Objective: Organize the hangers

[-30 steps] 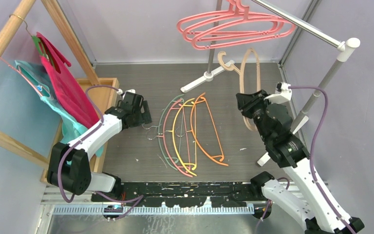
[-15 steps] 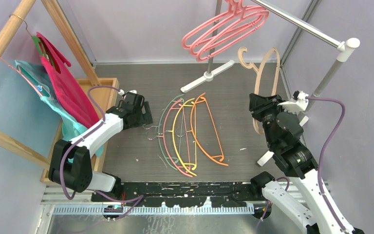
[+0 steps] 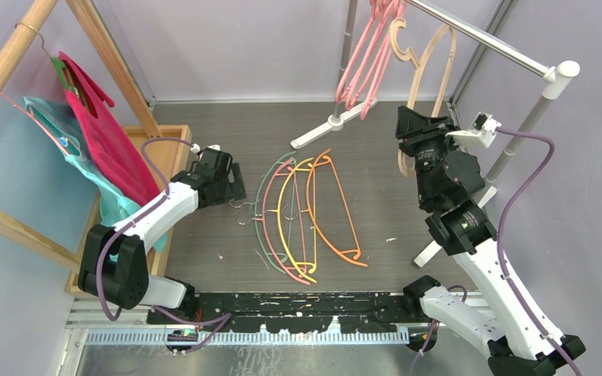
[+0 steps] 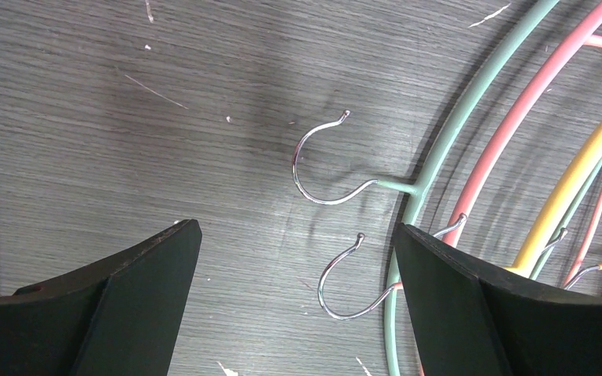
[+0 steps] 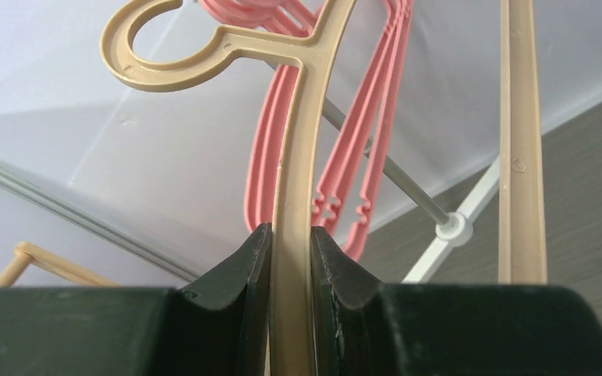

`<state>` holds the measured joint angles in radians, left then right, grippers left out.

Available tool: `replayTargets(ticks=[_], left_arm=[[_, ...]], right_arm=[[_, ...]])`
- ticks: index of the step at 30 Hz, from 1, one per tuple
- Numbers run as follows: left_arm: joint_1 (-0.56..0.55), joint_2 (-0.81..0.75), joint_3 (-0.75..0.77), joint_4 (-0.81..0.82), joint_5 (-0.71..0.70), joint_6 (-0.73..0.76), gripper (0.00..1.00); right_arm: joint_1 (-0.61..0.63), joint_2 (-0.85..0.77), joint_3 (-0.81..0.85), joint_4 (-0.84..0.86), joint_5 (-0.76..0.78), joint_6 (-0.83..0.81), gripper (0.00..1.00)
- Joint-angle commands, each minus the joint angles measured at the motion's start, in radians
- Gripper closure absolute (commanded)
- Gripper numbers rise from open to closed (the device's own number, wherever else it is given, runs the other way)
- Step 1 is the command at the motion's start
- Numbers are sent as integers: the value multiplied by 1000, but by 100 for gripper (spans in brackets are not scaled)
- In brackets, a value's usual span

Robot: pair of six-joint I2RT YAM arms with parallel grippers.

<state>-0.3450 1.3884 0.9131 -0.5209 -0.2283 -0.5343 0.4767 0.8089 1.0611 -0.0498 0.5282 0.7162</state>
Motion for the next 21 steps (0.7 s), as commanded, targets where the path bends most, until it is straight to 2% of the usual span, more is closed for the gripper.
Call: replayTargets(ticks=[1, 13, 17, 21], left_arm=[[3, 2, 37, 27, -5, 8, 2], [3, 14, 42, 17, -12, 11, 2], [3, 18, 41, 17, -11, 12, 2], [3, 18, 43, 16, -15, 14, 2]], right_arm=[[-1, 14, 47, 197, 40, -17, 98], [-13, 127, 75, 366, 108, -44, 98], [-45, 156, 62, 397, 110, -6, 98], [-130, 200, 61, 392, 43, 86, 98]])
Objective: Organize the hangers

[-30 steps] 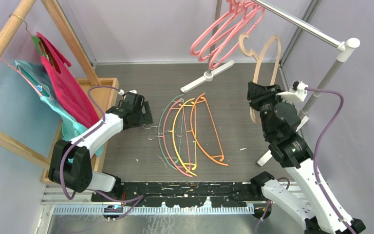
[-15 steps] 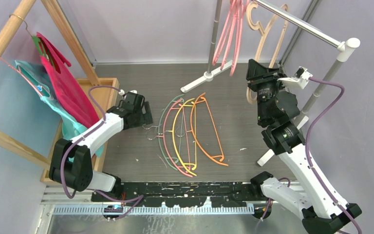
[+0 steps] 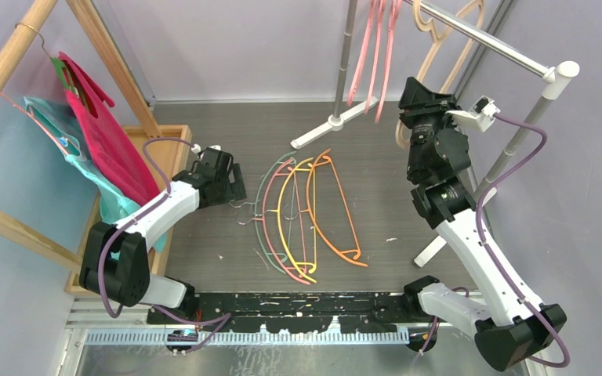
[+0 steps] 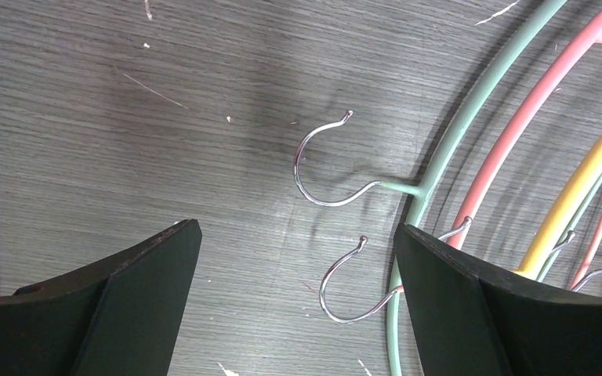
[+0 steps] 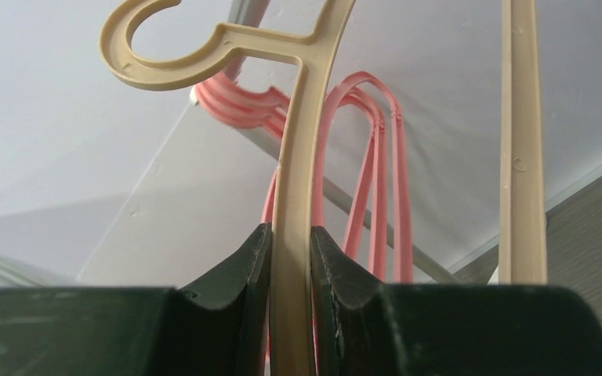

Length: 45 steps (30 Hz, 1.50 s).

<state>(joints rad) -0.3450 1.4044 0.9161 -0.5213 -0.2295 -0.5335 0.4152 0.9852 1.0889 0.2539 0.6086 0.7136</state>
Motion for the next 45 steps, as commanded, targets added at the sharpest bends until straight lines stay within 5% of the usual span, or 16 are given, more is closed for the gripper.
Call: replayTargets(ticks=[1, 7, 24, 36, 45], left_arm=[[3, 3, 40, 16, -17, 13, 2], [3, 7, 41, 11, -24, 16, 2], [2, 31, 38, 19, -24, 21, 2], [3, 44, 40, 21, -31, 24, 2], [3, 42, 43, 15, -38, 23, 2]], right_arm=[[-97, 37, 30, 88, -67, 126, 98], [-222, 141, 46, 88, -238, 255, 98], [-219, 449, 235, -14, -471, 257, 98], [-136, 658, 445, -101, -501, 184, 98], [-135, 690, 449, -115, -512, 187, 95]])
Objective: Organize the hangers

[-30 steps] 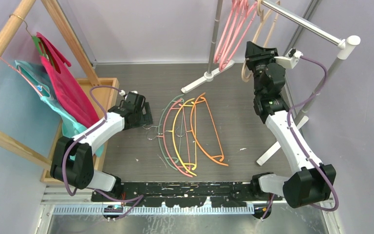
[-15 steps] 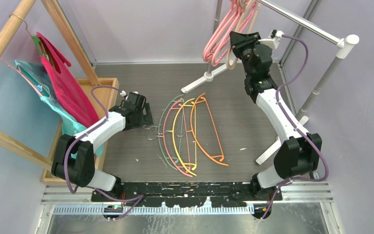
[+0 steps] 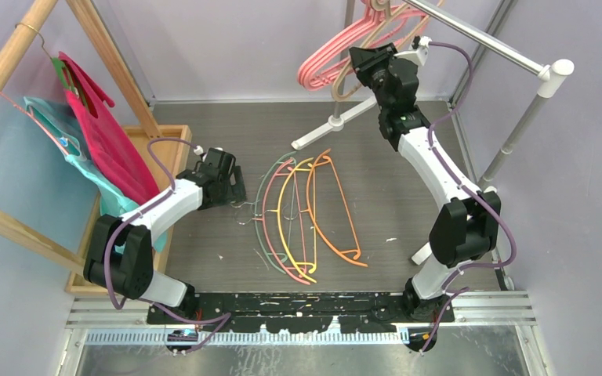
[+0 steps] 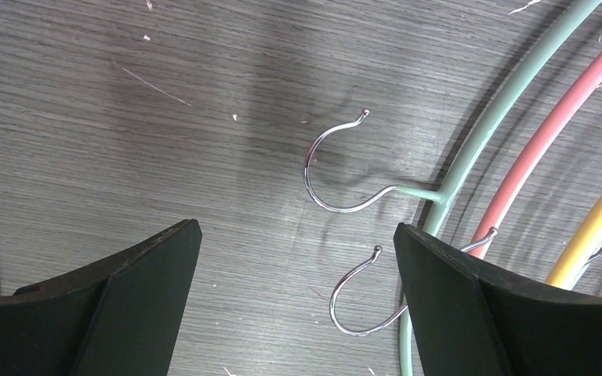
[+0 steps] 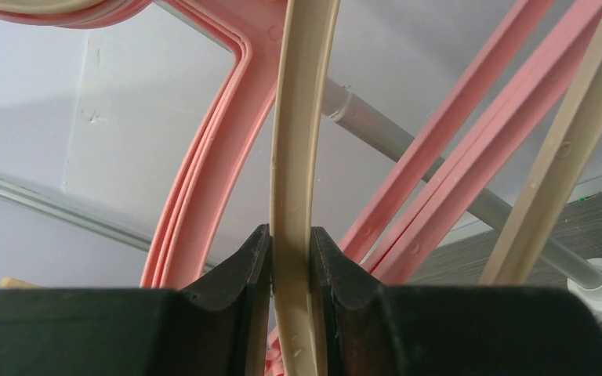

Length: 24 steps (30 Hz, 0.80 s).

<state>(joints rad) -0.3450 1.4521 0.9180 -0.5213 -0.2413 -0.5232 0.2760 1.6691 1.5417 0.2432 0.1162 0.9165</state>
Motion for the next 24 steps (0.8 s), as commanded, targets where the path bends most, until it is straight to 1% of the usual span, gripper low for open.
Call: replayTargets(ticks=[1, 4, 9, 10, 13, 15, 17, 19, 22, 24], left_arm=[[3, -6, 41, 15, -26, 14, 2], [3, -5, 38, 15, -25, 14, 2], [3, -10, 38, 13, -24, 12, 2], [3, -11, 38, 12, -23, 12, 2], [2, -18, 36, 13, -21, 12, 2], [3, -20, 33, 14, -20, 10, 2], [3, -20, 32, 14, -19, 11, 2], [3, -23, 33, 12, -18, 10, 2], [3, -30, 31, 10, -19, 10, 2], [2, -34, 31, 9, -22, 10, 2]], right_arm=[[5, -6, -16, -101, -16, -15, 93], [4, -53, -57, -94, 5, -14, 83], [3, -120, -93, -98, 24, -24, 73], [4, -127, -95, -102, 26, -26, 69], [4, -141, -92, -126, 31, -26, 46], [4, -155, -99, -129, 26, -29, 37], [5, -177, -115, -127, 31, -31, 31], [5, -205, -136, -127, 43, -36, 22], [5, -250, -159, -128, 40, -52, 19], [5, -281, -170, -142, 30, -62, 15]])
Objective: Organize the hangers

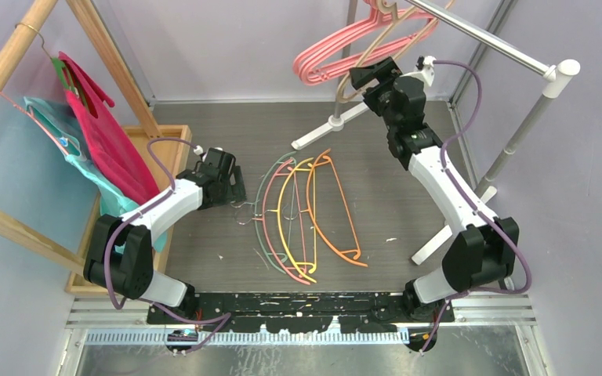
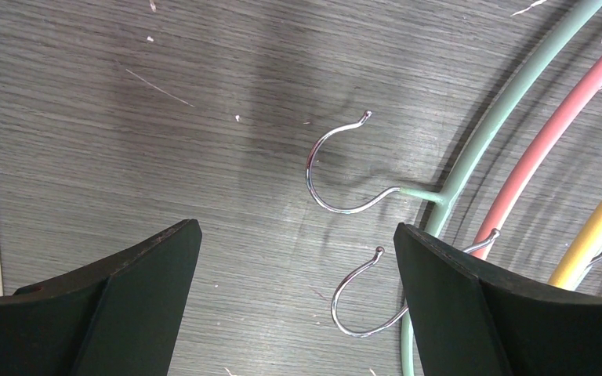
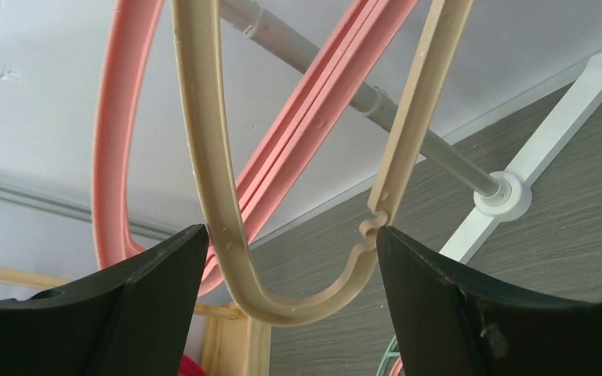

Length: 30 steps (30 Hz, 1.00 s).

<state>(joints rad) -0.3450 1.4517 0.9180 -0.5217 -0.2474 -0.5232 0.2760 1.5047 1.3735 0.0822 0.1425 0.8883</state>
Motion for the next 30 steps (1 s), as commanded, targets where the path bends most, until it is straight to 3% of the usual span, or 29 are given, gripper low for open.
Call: replayTargets(ticks=[1, 13, 19, 25, 30], left_arm=[[2, -35, 32, 8, -17, 11, 2], [3, -42, 38, -8, -31, 8, 2], [3, -23, 38, -7, -27, 9, 2], [3, -9, 39, 2, -31, 11, 2], [3, 2, 36, 3, -35, 14, 2]], right_arm=[[5, -133, -7, 10, -2, -42, 12], [44, -432, -162, -212, 66, -235, 8], [139, -559, -332, -382, 136, -290, 11], [370, -595, -536, -510, 212, -299, 18], [606, -447, -583, -558, 240, -345, 20]])
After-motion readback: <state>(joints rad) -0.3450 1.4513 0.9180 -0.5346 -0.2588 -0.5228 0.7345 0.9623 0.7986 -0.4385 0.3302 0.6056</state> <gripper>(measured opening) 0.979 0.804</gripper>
